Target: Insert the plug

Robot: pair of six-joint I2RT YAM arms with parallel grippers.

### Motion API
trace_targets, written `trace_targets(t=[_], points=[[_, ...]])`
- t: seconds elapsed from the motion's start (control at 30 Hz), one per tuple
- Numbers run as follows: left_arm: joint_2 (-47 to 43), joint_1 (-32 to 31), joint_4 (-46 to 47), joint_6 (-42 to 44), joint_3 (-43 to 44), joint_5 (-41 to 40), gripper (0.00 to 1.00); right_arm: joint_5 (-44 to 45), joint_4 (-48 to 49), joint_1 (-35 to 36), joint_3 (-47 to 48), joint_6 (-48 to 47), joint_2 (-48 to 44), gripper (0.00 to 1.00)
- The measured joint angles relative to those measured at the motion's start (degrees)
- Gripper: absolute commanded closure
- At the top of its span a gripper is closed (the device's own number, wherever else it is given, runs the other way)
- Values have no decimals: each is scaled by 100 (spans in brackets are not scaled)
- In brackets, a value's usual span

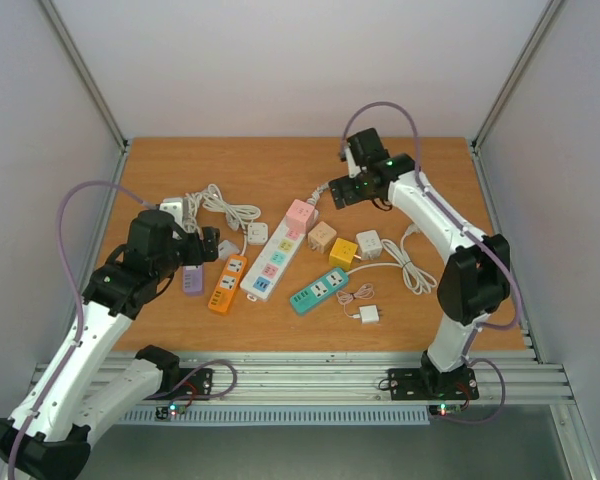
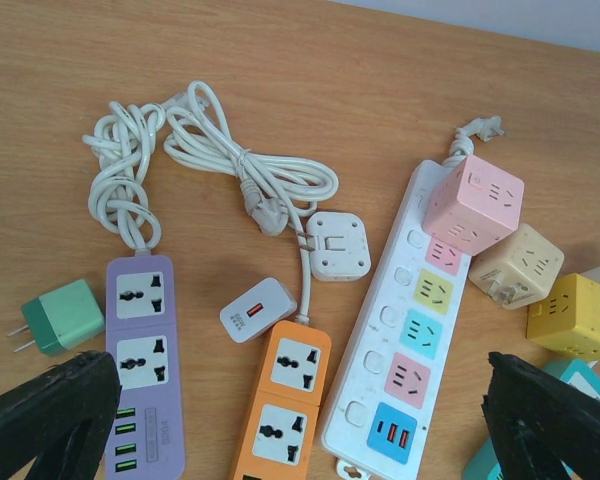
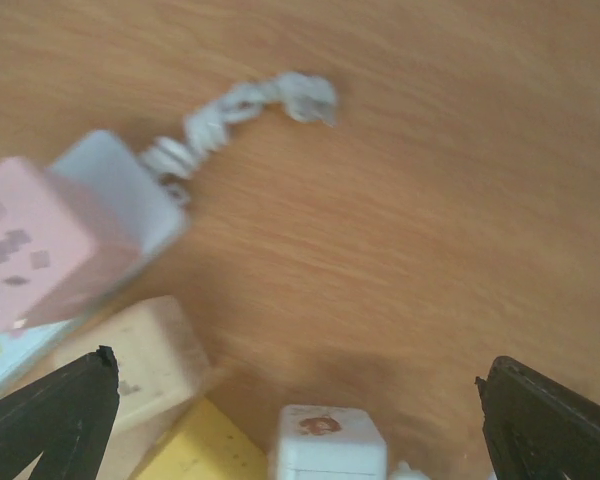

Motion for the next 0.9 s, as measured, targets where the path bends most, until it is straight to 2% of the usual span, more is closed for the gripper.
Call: trace_targets(t=[0.1, 0.17, 0.27, 0.37, 0.63, 0.9], points=[[-2, 0, 0, 0, 0, 0, 1, -140, -98, -407, -42, 479, 216, 2], [-2, 0, 0, 0, 0, 0, 1, -201, 48, -560, -492, 664, 192, 1], [-2, 13, 2, 0, 0, -2, 1, -433, 162, -531, -1381, 898, -39, 2], [-2, 15, 9, 0, 0, 0, 1, -533, 129, -358, -1755, 1110, -190, 2], [-2, 20, 33, 0, 0, 0, 1, 122, 61, 468, -1766, 1958, -181, 18], [0, 20, 33, 0, 0, 0, 0, 518, -232, 669, -1694, 3209, 44, 17]])
